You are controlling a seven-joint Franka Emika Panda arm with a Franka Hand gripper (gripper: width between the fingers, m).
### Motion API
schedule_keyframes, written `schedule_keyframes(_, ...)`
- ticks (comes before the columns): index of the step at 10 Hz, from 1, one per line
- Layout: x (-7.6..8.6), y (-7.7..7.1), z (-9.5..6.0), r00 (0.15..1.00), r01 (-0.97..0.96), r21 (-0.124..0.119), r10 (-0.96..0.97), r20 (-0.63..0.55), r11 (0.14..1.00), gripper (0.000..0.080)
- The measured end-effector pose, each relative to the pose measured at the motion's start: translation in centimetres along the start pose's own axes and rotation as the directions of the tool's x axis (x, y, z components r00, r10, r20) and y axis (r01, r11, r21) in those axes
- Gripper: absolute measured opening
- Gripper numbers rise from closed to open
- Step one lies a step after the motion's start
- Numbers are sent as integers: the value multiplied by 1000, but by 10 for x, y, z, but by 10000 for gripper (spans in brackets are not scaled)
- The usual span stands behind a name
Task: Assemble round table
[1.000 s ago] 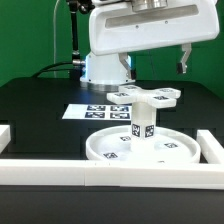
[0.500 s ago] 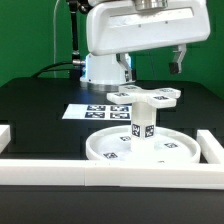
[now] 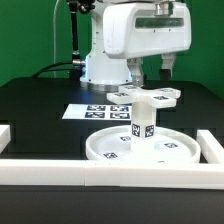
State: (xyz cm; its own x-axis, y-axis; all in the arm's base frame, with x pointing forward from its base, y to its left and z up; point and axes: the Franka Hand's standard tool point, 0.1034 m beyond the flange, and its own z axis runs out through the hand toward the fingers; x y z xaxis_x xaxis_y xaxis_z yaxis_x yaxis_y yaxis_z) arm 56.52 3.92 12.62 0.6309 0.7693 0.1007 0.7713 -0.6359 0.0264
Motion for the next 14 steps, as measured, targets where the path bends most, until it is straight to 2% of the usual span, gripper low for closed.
schedule_keyframes(4, -6, 2, 5, 957, 288, -4, -288, 42, 958, 649)
schedule_keyframes(6, -8, 2, 8, 932, 358, -1, -357, 59, 934, 649)
schedule_keyframes(14, -12, 2, 22, 936, 343, 16, -343, 74, 939, 649)
